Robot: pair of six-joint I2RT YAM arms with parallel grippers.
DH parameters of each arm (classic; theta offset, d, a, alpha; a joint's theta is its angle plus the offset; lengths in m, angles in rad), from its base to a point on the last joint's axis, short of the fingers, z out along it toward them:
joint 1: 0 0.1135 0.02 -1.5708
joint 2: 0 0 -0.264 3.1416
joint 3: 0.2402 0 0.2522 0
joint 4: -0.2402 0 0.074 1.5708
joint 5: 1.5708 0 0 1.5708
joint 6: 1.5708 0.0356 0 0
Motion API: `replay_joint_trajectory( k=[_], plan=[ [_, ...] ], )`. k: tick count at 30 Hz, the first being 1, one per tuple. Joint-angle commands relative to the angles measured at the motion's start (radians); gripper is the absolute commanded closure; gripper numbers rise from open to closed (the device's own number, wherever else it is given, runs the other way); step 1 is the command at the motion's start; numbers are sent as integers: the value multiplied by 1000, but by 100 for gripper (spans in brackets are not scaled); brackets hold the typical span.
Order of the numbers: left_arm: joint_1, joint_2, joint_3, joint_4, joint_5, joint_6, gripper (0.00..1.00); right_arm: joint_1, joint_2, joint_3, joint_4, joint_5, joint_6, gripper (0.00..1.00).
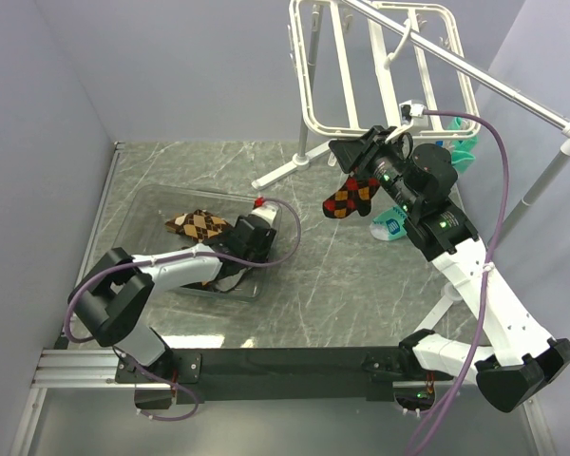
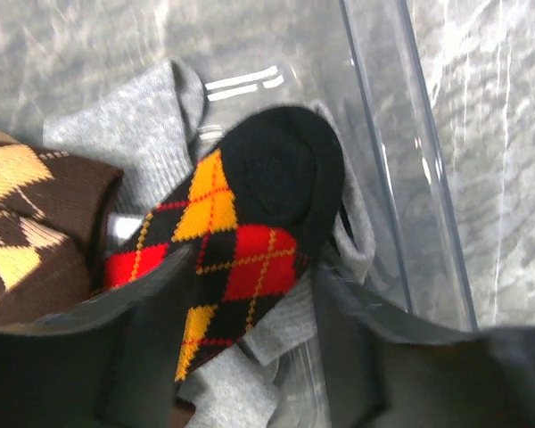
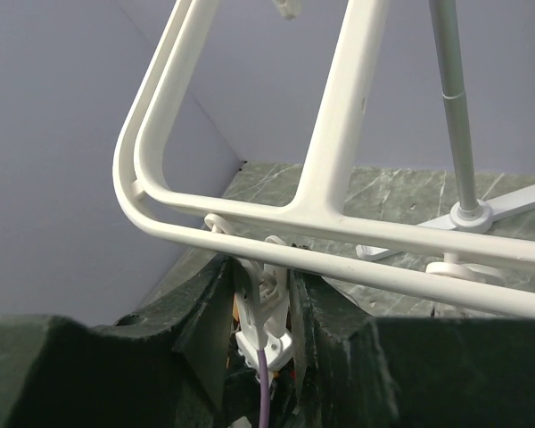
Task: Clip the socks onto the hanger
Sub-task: Place the sock in the bin.
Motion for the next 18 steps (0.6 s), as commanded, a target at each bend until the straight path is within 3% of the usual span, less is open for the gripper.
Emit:
replay_joint_trajectory(
  k=[1,3,7,9,15,18],
  plan=[
    [1,-8,32,89,-44,9,45,-3,-27,28,25,20,-17,100],
    [3,-8,29,114,-52,6,53,-2,-27,26,25,20,-17,100],
    [29,-20,17,180,-17,0,87,-2,-22,26,27,23,-14,100],
    [49,-48,3,201,15,-20,98,-2,-22,28,27,25,-14,100],
    [185,-264,-98,313,302,-82,99,-3,-22,23,39,16,-6,100],
    [199,-380,-130,359,432,-80,99,-3,-16,22,50,2,0,100]
  ],
)
